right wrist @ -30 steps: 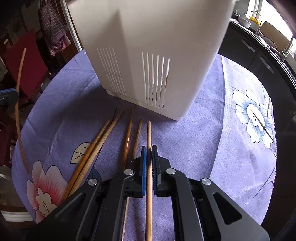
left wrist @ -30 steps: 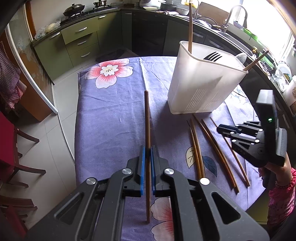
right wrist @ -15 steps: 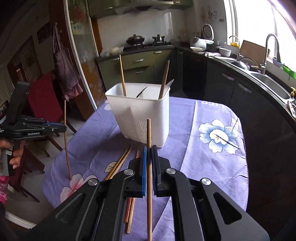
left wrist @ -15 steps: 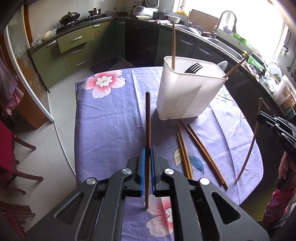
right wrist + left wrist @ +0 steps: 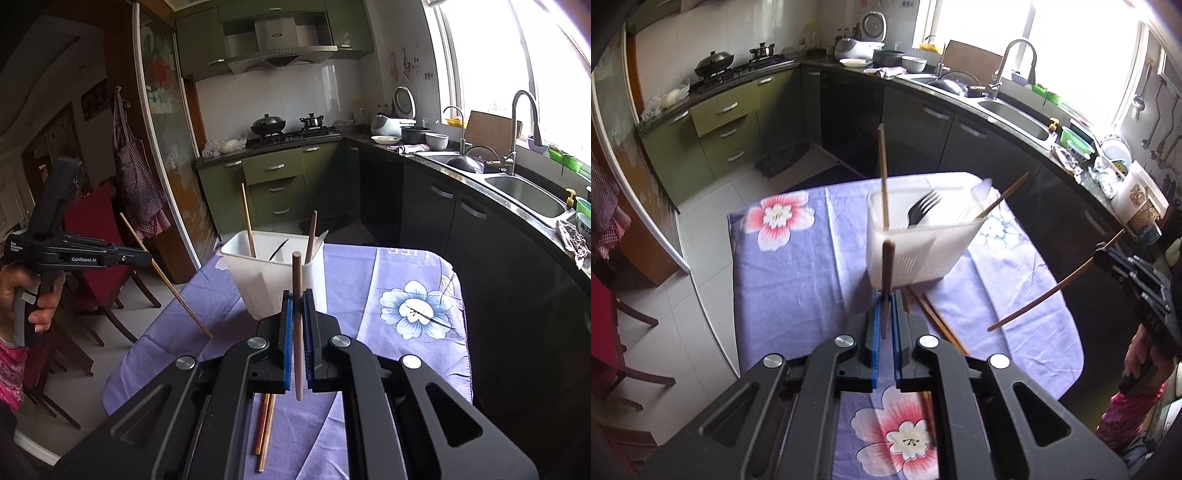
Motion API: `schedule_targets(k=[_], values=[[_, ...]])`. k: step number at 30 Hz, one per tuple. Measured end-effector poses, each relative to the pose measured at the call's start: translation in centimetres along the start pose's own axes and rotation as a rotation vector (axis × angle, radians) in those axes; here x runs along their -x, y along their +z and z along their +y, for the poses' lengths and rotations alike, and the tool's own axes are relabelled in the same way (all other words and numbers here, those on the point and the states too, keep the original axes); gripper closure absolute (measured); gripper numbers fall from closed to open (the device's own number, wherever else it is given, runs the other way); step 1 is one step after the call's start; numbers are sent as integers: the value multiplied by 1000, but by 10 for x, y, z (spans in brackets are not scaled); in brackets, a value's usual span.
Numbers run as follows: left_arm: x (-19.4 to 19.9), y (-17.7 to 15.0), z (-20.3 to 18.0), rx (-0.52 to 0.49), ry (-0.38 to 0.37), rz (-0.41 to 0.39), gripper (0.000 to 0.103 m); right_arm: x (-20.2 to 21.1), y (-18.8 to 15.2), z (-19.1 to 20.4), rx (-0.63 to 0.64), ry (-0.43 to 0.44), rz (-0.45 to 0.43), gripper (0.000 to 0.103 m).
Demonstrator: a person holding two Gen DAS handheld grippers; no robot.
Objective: Organize utensils
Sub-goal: 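Drop the chopstick into the holder with the left tool while the right tool lifts one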
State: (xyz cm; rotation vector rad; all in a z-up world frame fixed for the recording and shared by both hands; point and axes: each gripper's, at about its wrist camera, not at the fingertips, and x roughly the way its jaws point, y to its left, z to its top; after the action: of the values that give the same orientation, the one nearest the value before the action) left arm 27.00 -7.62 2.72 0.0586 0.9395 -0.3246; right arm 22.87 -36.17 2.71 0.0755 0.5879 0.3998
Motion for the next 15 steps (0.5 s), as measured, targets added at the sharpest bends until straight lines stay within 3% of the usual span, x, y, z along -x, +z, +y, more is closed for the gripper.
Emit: schedule_targets(k=[9,12,15], values=[[45,85,-30,-20,-12,-155,98,-1,7,-4,-2,2,24,97],[48,105,-40,-35,31,-208,98,0,6,-8,-12,11,25,97],[30,116,-46,-47,85,-201,98,6,10,-10,-16,19,9,97]])
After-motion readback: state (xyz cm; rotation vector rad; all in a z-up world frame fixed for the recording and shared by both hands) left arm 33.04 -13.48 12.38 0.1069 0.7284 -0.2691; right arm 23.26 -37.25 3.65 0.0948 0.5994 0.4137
